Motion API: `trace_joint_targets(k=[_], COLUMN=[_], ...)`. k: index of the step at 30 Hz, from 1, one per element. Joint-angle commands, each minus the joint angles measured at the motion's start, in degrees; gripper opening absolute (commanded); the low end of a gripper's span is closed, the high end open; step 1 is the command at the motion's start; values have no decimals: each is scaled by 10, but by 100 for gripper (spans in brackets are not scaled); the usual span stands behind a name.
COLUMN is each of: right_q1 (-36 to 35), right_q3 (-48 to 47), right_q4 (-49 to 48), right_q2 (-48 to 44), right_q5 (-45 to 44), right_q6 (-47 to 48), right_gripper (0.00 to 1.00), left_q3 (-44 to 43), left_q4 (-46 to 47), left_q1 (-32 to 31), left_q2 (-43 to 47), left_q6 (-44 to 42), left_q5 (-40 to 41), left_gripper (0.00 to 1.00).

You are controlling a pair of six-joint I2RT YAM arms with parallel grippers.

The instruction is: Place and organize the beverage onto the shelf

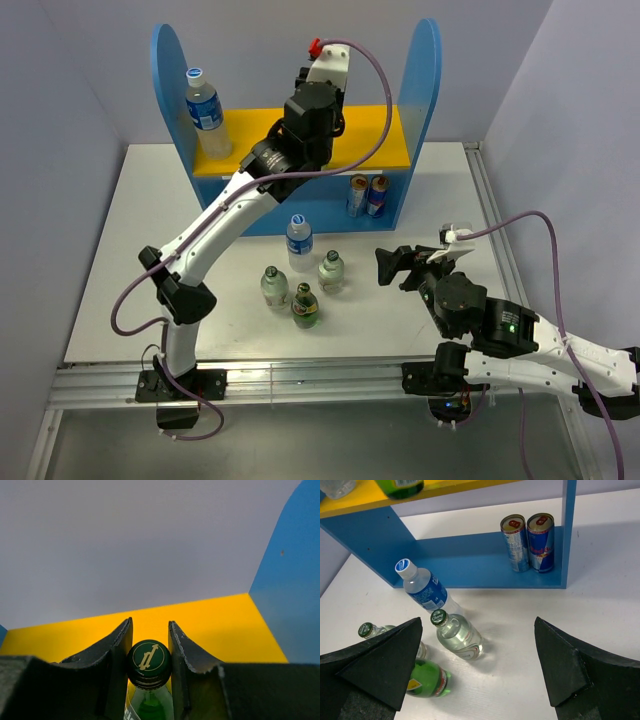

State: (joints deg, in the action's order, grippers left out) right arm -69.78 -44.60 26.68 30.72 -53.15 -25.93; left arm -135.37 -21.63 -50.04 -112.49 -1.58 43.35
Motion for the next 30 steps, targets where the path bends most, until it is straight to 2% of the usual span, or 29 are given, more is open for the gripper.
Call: trace_joint_targets(k=[1, 13, 28, 30], right_q1=[-3, -3, -4, -4], right_q3=[3, 2, 2, 2], right_q4=[-14, -13, -7, -7], right_q2=[-2, -6, -14, -13], right_q5=[-16, -21, -30, -33], right_q6=[-5, -3, -8, -10], right_gripper=[100, 100, 100, 100], left_q3=[-52, -18, -51, -53], left_q4=[142, 202, 251, 256], left_q1=[0, 9, 16, 16], left_q2=[46, 24, -74, -84], left_q6=[-25, -16, 11, 39], left_q5=[0, -20, -59, -73], left_gripper=[0, 0, 0, 0])
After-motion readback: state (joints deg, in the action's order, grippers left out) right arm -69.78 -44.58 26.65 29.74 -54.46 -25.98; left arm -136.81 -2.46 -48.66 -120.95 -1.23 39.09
